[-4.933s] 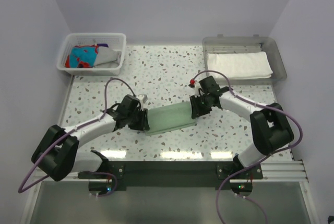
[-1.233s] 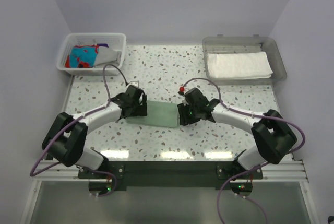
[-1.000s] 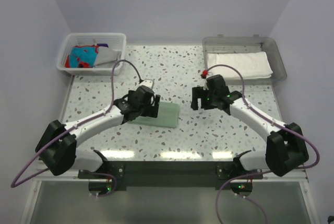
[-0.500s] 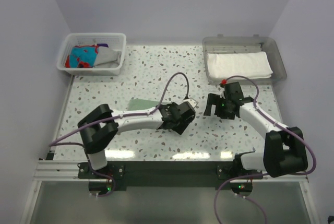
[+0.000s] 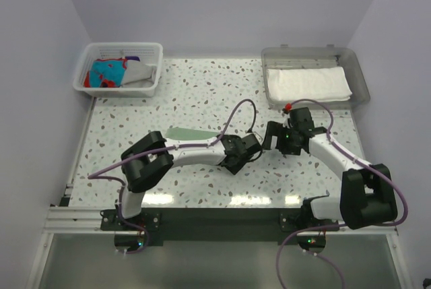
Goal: Fold and stack the towels
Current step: Fold the towel
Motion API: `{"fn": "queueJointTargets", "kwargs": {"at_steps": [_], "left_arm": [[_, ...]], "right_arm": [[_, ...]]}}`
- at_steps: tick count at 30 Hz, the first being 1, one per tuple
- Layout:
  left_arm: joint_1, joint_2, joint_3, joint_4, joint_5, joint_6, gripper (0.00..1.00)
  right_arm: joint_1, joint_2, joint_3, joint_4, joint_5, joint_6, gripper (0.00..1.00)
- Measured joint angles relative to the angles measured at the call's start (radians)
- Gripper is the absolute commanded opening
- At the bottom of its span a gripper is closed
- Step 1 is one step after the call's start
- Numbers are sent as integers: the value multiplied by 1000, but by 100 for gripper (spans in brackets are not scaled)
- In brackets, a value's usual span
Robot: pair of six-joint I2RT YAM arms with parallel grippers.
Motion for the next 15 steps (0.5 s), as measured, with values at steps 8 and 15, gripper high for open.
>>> {"fn": "queueJointTargets", "kwargs": {"at_steps": [8, 15], "left_arm": [[-9, 30, 26, -23, -37, -3, 22], [-8, 34, 23, -24, -80, -2, 0]], "right_arm": [[0, -13, -11, 32, -28, 10, 99], [0, -34, -27, 95, -94, 58, 99]]}}
